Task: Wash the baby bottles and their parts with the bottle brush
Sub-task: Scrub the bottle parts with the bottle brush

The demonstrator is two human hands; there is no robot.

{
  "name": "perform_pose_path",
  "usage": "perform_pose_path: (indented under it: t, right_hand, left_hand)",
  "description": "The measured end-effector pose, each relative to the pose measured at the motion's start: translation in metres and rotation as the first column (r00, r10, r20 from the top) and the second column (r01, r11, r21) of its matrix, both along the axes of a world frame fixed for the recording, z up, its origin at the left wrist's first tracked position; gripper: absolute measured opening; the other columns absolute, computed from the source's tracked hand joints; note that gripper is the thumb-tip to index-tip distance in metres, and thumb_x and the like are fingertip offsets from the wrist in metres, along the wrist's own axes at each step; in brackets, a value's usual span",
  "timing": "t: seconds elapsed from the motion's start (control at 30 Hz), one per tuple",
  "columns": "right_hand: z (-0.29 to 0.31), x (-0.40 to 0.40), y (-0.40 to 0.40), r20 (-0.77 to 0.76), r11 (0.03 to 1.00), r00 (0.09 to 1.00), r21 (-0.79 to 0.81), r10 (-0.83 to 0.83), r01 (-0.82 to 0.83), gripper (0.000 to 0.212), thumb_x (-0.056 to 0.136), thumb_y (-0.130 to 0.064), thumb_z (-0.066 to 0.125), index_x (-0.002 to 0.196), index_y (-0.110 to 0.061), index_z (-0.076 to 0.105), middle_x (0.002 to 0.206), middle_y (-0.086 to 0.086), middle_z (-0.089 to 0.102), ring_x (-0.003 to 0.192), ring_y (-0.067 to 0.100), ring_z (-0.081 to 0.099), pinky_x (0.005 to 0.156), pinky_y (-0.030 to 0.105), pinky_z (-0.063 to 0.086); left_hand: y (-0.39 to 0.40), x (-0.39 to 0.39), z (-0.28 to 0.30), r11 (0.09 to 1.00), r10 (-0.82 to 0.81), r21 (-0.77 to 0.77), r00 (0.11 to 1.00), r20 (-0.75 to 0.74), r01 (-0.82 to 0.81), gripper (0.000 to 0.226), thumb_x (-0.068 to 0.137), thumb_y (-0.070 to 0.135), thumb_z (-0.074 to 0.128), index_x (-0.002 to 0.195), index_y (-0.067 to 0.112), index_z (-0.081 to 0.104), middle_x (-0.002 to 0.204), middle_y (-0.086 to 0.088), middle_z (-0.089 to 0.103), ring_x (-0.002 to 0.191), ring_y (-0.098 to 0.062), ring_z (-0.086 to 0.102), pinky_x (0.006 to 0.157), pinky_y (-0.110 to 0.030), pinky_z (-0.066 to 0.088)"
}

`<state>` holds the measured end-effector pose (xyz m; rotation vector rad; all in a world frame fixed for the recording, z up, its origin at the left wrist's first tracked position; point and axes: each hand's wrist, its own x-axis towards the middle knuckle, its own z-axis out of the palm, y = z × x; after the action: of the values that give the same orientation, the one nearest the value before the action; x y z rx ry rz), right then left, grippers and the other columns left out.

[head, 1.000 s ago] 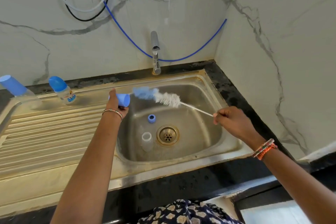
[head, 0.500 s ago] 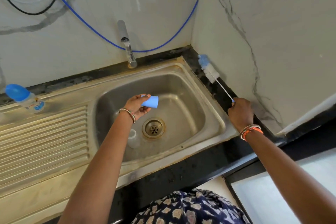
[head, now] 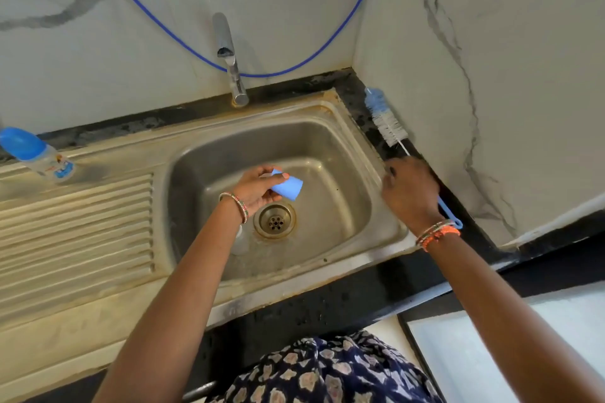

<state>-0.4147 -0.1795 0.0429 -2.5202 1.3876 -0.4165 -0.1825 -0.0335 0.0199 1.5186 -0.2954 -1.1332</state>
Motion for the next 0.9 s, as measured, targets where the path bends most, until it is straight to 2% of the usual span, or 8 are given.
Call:
perform_pose_path:
  t: [0.1, 0.2, 0.33, 0.5, 0.67, 0.73, 0.8, 0.9]
  right_hand:
    - [-0.003, 0.057, 0.035, 0.131, 0.898, 0.933, 0.256, 0.334, -0.358, 0.059, 0.083, -0.029, 0.065, 0.137, -0.019, 0.044, 0.123, 0.006, 0.06, 0.117, 0.025, 0.051, 0.096, 0.033, 0.042]
    - [-0.025, 0.107, 0.063, 0.146, 0.75, 0.82, 0.342, 0.553, -0.566, 0.077, 0.079, -0.032, 0.071, 0.144, -0.016, 0.032, 0.129, 0.008, 0.058, 0.119, 0.029, 0.052, 0.095, 0.039, 0.044]
    - [-0.058, 0.145, 0.077, 0.13, 0.655, 0.741, 0.384, 0.659, -0.65, 0.065, 0.076, -0.015, 0.071, 0.135, -0.011, 0.043, 0.116, 0.014, 0.063, 0.105, 0.035, 0.057, 0.081, 0.036, 0.044]
    - [-0.118, 0.162, 0.084, -0.009, 0.462, 0.555, 0.566, 0.832, -0.683, 0.035, 0.064, -0.007, 0.073, 0.094, -0.007, 0.056, 0.094, 0.014, 0.06, 0.085, 0.028, 0.054, 0.073, 0.034, 0.041]
    - [-0.151, 0.163, 0.088, -0.173, 0.402, 0.383, 0.626, 0.907, -0.669, 0.038, 0.077, -0.01, 0.063, 0.113, -0.008, 0.049, 0.113, 0.018, 0.057, 0.102, 0.036, 0.056, 0.077, 0.039, 0.046]
    - [-0.156, 0.159, 0.087, -0.241, 0.406, 0.331, 0.638, 0.912, -0.654, 0.048, 0.079, -0.012, 0.062, 0.123, -0.009, 0.044, 0.124, 0.015, 0.051, 0.111, 0.036, 0.051, 0.079, 0.038, 0.043]
    - [-0.154, 0.157, 0.084, -0.253, 0.439, 0.361, 0.585, 0.898, -0.682, 0.065, 0.076, -0.023, 0.069, 0.133, -0.012, 0.039, 0.132, 0.012, 0.048, 0.119, 0.033, 0.047, 0.087, 0.036, 0.043]
    - [-0.142, 0.171, 0.09, 0.037, 0.489, 0.584, 0.506, 0.811, -0.711, 0.085, 0.07, -0.032, 0.076, 0.141, -0.013, 0.033, 0.137, 0.012, 0.045, 0.124, 0.029, 0.044, 0.098, 0.036, 0.04]
  left_hand:
    - [0.002, -0.007, -0.005, 0.996, -0.086, 0.025, 0.989, 0.12, 0.083, 0.023, 0.083, 0.001, 0.068, 0.099, 0.011, 0.056, 0.096, -0.007, 0.059, 0.081, -0.013, 0.061, 0.06, -0.019, 0.055]
    - [0.015, -0.008, -0.004, 0.997, -0.071, 0.048, 0.98, 0.184, 0.064, 0.033, 0.08, 0.008, 0.073, 0.107, 0.006, 0.054, 0.093, -0.01, 0.059, 0.074, -0.015, 0.062, 0.058, -0.019, 0.056]
    - [0.053, 0.014, -0.016, 0.986, 0.021, 0.151, 0.953, 0.302, -0.07, 0.048, 0.076, 0.022, 0.078, 0.111, 0.012, 0.048, 0.093, -0.007, 0.054, 0.08, -0.018, 0.055, 0.069, -0.026, 0.05]
    - [0.112, 0.045, -0.036, 0.92, 0.172, 0.234, 0.862, 0.477, -0.314, 0.029, 0.079, -0.009, 0.063, 0.09, 0.015, 0.052, 0.071, 0.001, 0.05, 0.065, -0.016, 0.048, 0.072, -0.031, 0.043]
    - [0.132, 0.046, -0.053, 0.901, 0.187, 0.281, 0.882, 0.432, -0.329, 0.032, 0.072, -0.002, 0.062, 0.076, 0.025, 0.046, 0.07, 0.003, 0.051, 0.052, 0.004, 0.052, 0.064, -0.026, 0.043]
    - [0.129, 0.045, -0.059, 0.89, 0.252, 0.266, 0.884, 0.394, -0.371, 0.02, 0.061, 0.013, 0.056, 0.076, 0.024, 0.048, 0.07, -0.002, 0.051, 0.06, -0.011, 0.052, 0.068, -0.03, 0.044]
    - [0.124, 0.047, -0.063, 0.879, 0.293, 0.264, 0.887, 0.357, -0.397, 0.016, 0.062, 0.014, 0.054, 0.075, 0.023, 0.051, 0.069, -0.004, 0.05, 0.064, -0.021, 0.048, 0.068, -0.033, 0.045]
    - [0.116, 0.052, -0.07, 0.866, 0.338, 0.273, 0.892, 0.3, -0.42, 0.026, 0.077, -0.005, 0.054, 0.074, 0.02, 0.051, 0.067, -0.003, 0.045, 0.055, -0.013, 0.045, 0.057, -0.027, 0.042]
